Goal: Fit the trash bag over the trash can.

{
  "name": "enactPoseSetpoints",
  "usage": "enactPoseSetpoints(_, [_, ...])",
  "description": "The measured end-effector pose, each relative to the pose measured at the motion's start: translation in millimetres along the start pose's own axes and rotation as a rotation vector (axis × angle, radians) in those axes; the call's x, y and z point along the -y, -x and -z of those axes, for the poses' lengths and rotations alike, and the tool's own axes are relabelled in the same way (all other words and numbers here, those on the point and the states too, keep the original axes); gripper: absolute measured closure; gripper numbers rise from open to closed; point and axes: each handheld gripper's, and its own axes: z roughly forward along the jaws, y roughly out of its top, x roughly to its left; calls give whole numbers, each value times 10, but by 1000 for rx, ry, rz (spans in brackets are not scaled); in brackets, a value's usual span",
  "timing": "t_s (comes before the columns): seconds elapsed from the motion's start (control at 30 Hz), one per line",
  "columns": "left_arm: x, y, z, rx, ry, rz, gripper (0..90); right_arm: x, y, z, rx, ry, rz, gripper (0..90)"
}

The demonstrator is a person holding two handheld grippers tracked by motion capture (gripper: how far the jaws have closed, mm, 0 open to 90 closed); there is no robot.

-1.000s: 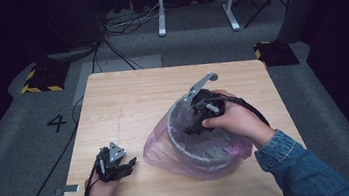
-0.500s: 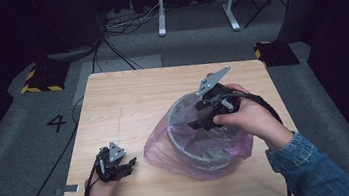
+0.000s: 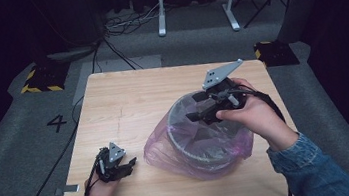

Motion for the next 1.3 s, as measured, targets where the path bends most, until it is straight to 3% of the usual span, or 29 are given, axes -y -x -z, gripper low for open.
enactPoseSetpoints(0.1, [1,-3,2,3,-1,0,425,-5,-6,-173,-23,-8,16,332])
enactPoseSetpoints(0.3, [2,-9,1,6,1,-2,425,154,47,-577,-64,-100,8,318])
enactPoseSetpoints(0.7, [2,-6,1,3,1,-4,424,399,94,-1091,-11,-315,-6,293])
enactPoseSetpoints(0.87, [3,-5,2,5,1,-3,424,474,124,-1204,-13,-391,-26,293])
enactPoseSetpoints(0.93, [3,-6,2,5,1,-4,424,461,125,-1171,-17,-378,-29,293])
enactPoseSetpoints(1.03, [1,-8,0,6,1,-6,424,374,108,-1016,-34,-305,-41,293])
enactPoseSetpoints(1.3, [0,-3,-2,5,2,-1,424,140,75,-572,-31,-154,-13,290])
